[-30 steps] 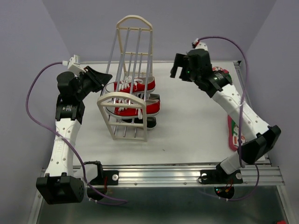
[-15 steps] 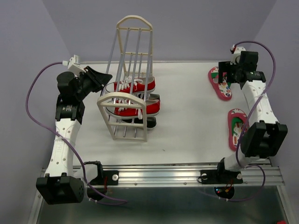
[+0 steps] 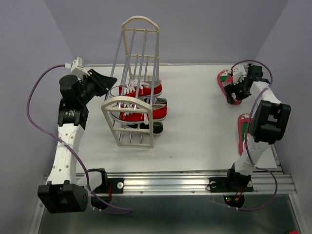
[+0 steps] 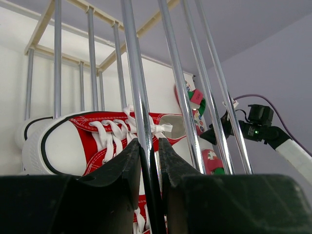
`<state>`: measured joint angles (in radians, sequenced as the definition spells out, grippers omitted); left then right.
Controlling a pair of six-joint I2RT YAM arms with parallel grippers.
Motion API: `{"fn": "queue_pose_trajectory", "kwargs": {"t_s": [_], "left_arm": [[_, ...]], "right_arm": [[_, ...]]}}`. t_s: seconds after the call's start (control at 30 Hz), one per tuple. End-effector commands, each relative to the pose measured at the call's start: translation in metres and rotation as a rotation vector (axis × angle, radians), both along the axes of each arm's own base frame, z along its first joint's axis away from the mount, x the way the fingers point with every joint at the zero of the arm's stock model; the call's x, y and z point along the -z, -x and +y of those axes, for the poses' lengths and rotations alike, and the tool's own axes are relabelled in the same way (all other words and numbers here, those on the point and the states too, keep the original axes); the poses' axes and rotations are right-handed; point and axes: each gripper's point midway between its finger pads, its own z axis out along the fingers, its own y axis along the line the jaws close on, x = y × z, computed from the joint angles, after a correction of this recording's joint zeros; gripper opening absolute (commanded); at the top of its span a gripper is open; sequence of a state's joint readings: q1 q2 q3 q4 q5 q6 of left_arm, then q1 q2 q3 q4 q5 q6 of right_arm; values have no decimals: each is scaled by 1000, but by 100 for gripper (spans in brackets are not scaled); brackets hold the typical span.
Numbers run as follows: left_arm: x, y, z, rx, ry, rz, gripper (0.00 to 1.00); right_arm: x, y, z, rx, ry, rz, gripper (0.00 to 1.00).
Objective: Place and organize the shoes onto the shoe shelf
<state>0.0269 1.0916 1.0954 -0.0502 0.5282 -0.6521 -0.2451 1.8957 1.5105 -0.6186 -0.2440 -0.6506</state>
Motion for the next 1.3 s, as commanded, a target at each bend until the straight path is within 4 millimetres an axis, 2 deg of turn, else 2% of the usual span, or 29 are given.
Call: {"fn": "queue_pose_trajectory", "kwargs": {"t_s": [0.0, 0.03, 0.1, 0.33, 0.43, 0.53, 0.73, 0.93, 0.97, 1.1, 1.27], "left_arm": [[80, -2, 9, 17, -172, 163, 0], [80, -2, 9, 15, -173, 163, 0], [82, -3, 10, 13, -173, 170, 0], [88, -4, 10, 17, -173, 189, 0], [88, -5, 11, 12, -177, 190, 0], [89, -5, 12, 5, -178, 193, 0], [90, -6, 13, -5, -179, 200, 0], [94, -7, 14, -10, -181, 208, 0], [94, -8, 14, -11, -181, 208, 0], [94, -9, 15, -12, -183, 209, 0], [96, -10, 15, -16, -186, 215, 0]], "right_arm": [[-9, -20, -7, -43, 20, -40, 100], [-1, -21, -10, -25, 26, -22, 100], [1, -25, -20, 13, 59, -10, 100], [15, -29, -28, 50, 77, 16, 100], [20, -32, -38, 74, 99, 10, 100], [25, -34, -39, 71, 80, 13, 100], [36, -42, -26, 8, 14, 8, 100], [45, -57, -37, 55, 10, 8, 100], [52, -59, -36, 61, -5, 15, 100], [58, -69, -35, 69, -26, 8, 100], [60, -77, -35, 68, -38, -6, 100]]}}
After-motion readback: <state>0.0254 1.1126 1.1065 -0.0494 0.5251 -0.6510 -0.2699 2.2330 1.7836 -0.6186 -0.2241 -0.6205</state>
